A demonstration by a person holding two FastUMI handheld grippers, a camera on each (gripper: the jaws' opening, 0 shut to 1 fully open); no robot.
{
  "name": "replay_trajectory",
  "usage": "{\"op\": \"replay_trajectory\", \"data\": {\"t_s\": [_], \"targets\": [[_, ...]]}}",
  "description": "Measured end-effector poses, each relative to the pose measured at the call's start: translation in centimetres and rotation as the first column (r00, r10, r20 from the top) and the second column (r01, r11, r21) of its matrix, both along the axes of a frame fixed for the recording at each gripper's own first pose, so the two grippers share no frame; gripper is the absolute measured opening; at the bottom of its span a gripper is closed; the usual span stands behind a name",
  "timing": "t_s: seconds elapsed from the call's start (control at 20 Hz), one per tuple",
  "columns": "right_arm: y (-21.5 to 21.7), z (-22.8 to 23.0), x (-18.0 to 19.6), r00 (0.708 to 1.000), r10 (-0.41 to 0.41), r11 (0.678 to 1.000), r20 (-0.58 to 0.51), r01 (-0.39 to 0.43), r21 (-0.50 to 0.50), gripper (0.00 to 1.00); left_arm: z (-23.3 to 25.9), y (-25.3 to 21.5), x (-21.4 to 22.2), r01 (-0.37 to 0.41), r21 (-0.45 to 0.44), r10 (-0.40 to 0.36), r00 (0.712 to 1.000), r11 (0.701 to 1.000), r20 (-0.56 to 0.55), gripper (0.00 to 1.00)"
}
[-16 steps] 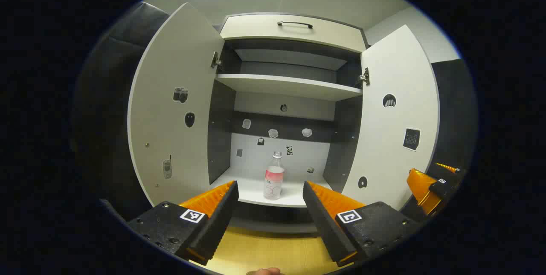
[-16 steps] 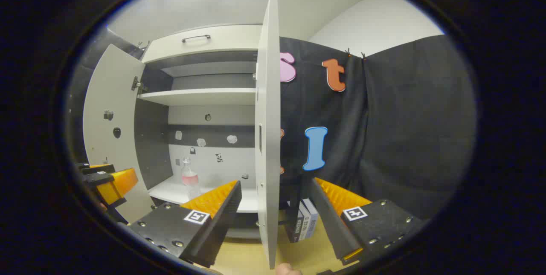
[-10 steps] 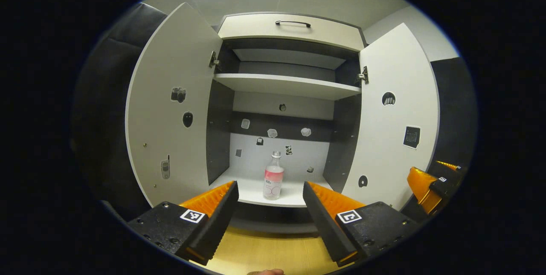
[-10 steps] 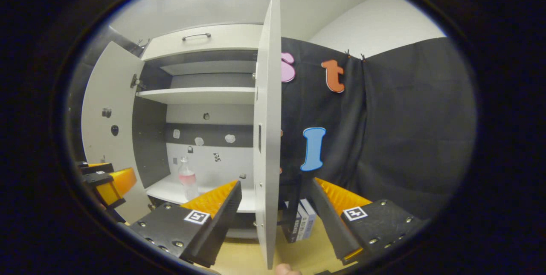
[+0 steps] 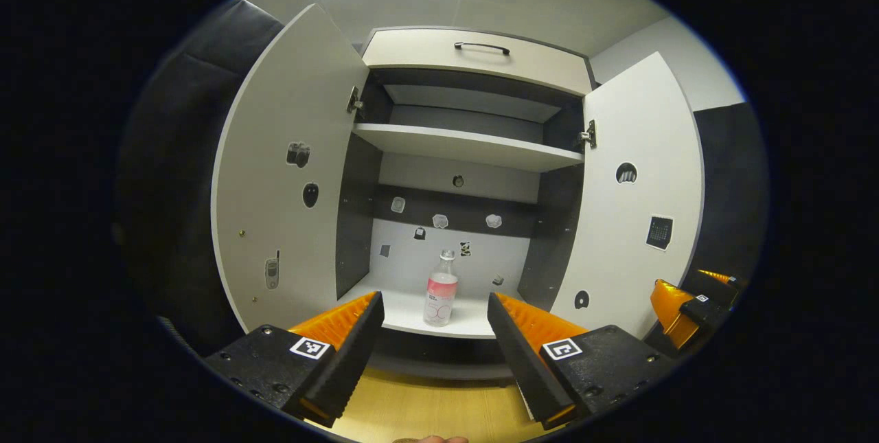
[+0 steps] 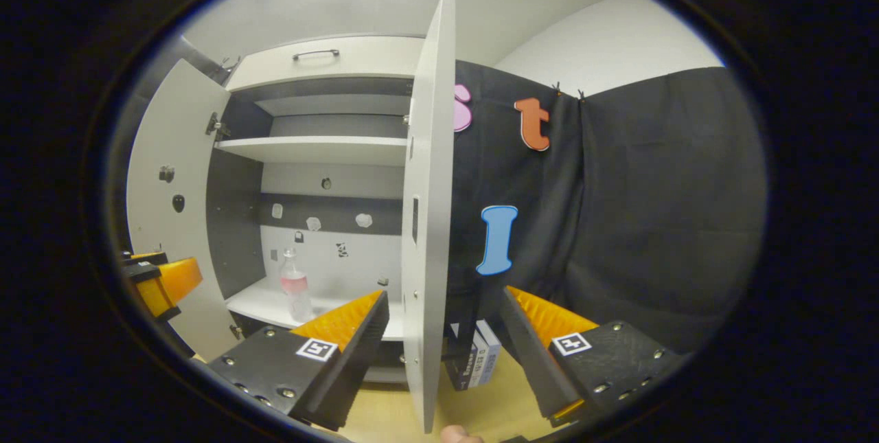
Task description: Grasp the bottle in the cabinet with the left hand and place it on the coaster, then close the right door with the right hand and the left door with the left hand.
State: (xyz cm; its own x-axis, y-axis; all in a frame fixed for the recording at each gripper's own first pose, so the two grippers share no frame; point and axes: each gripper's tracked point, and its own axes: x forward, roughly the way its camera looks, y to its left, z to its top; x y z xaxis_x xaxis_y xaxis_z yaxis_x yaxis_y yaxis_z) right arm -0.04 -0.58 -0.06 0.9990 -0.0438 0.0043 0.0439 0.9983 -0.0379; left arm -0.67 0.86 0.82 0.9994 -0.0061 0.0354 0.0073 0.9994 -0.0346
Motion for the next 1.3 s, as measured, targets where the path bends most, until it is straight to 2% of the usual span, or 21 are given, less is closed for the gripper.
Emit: {"op": "replay_trajectory", "data": {"t_s": [0.1,0.15,0.25,0.35,0.4,0.65,0.7,0.8,0.95,1.0,1.05,1.1,1.15,1.3], "targets": [[0.0,0.0,0.0,1.0,0.001,1.0,0.0,-0.001,-0.004,0.93,0.0,0.3,-0.2,-0.006,0.004,0.006,1.0,1.0,0.0,0.96],[-0.1,-0.1,-0.1,1.0,0.001,1.0,0.0,-0.001,-0.004,0.93,-0.2,0.3,-0.1,-0.006,0.004,0.006,1.0,1.0,-0.004,0.93],[-0.1,-0.1,-0.1,1.0,0.001,1.0,-0.002,-0.001,-0.003,0.93,-0.4,0.3,-0.3,-0.002,-0.002,0.002,1.0,1.0,-0.01,0.96],[-0.1,-0.1,-0.2,1.0,-0.002,1.0,-0.002,0.002,-0.007,0.93,-0.7,0.2,-0.3,0.002,-0.006,-0.002,1.0,1.0,-0.019,0.93],[-0.2,-0.1,-0.2,1.0,-0.006,1.0,-0.001,0.006,-0.011,0.93,-0.8,0.2,-0.3,0.005,-0.007,-0.005,1.0,1.0,-0.023,0.96],[-0.3,-0.1,-0.4,1.0,-0.017,1.0,0.003,0.017,-0.013,0.93,-1.8,0.0,-0.2,0.02,-0.009,-0.021,0.999,1.0,-0.044,0.96],[-0.4,0.0,-0.4,1.0,-0.02,1.0,0.006,0.02,-0.016,1.0,-1.9,0.0,0.0,0.023,-0.01,-0.023,0.999,1.0,-0.047,0.96],[-0.5,0.2,-0.5,1.0,-0.022,1.0,0.011,0.022,-0.02,0.99,-1.9,0.1,0.6,0.023,-0.006,-0.023,0.999,1.0,-0.044,0.96],[-0.4,0.1,-0.5,1.0,-0.009,1.0,0.009,0.01,-0.017,1.0,-1.8,0.2,2.5,0.023,0.012,-0.023,0.999,1.0,-0.036,0.96],[-0.4,0.2,-0.6,1.0,-0.011,1.0,0.013,0.011,-0.023,0.93,-1.7,0.1,3.3,0.026,0.018,-0.026,0.999,0.999,-0.037,0.96],[-0.5,0.4,-0.8,1.0,-0.008,1.0,0.018,0.008,-0.029,0.98,-1.6,0.1,4.2,0.032,0.024,-0.031,0.999,0.999,-0.034,0.96],[-0.5,0.6,-1.0,1.0,-0.001,1.0,0.024,0.002,-0.029,0.93,-1.2,-0.1,5.2,0.04,0.03,-0.039,0.999,0.999,-0.023,0.96],[-0.7,0.7,-1.1,1.0,0.002,1.0,0.03,-0.001,-0.028,0.98,-1.1,-0.3,6.4,0.045,0.038,-0.044,0.999,0.998,-0.014,0.96],[-2.2,0.8,-2.6,0.998,-0.02,0.999,0.054,0.022,-0.034,0.98,-1.0,-0.5,10.0,0.043,0.067,-0.042,0.999,0.997,-0.016,0.96]]}}
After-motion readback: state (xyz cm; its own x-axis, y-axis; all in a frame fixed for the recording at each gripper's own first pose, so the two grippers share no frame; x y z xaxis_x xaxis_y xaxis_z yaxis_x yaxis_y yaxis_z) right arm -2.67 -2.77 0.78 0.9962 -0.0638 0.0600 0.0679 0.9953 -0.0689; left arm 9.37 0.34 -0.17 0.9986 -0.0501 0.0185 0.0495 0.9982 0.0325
